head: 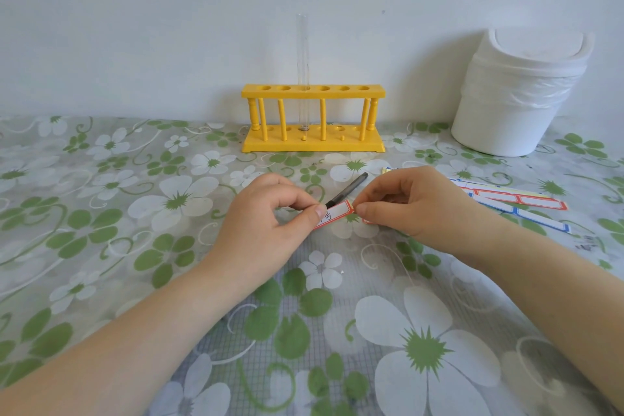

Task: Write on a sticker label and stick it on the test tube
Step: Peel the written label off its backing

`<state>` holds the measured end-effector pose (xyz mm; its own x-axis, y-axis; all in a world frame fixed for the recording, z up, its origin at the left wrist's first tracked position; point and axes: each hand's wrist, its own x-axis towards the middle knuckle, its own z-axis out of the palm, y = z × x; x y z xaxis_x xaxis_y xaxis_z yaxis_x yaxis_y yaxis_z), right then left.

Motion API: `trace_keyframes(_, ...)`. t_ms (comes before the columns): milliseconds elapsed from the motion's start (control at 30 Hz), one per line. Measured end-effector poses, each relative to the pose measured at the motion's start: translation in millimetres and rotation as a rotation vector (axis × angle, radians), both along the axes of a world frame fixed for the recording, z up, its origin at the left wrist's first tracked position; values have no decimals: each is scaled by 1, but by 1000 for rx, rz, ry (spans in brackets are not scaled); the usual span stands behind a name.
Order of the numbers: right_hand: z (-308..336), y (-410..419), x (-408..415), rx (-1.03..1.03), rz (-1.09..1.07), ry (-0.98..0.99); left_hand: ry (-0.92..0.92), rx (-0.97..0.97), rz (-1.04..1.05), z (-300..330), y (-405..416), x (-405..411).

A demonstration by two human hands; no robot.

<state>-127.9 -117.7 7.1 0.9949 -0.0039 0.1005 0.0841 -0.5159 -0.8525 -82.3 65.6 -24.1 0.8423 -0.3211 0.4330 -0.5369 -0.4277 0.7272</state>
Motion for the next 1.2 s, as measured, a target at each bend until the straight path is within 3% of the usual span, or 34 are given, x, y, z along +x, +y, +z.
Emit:
trace_keyframes(533,0,2,-2,75,67,54,0,4,-10,0,0,1)
trace_keyframes(767,0,9,-5,136,97,60,-84,21,-46,1,-1,-4)
trace_keyframes(1200,-1,18,-7,144,114,-22,-87,-92,-102,5,0,-13)
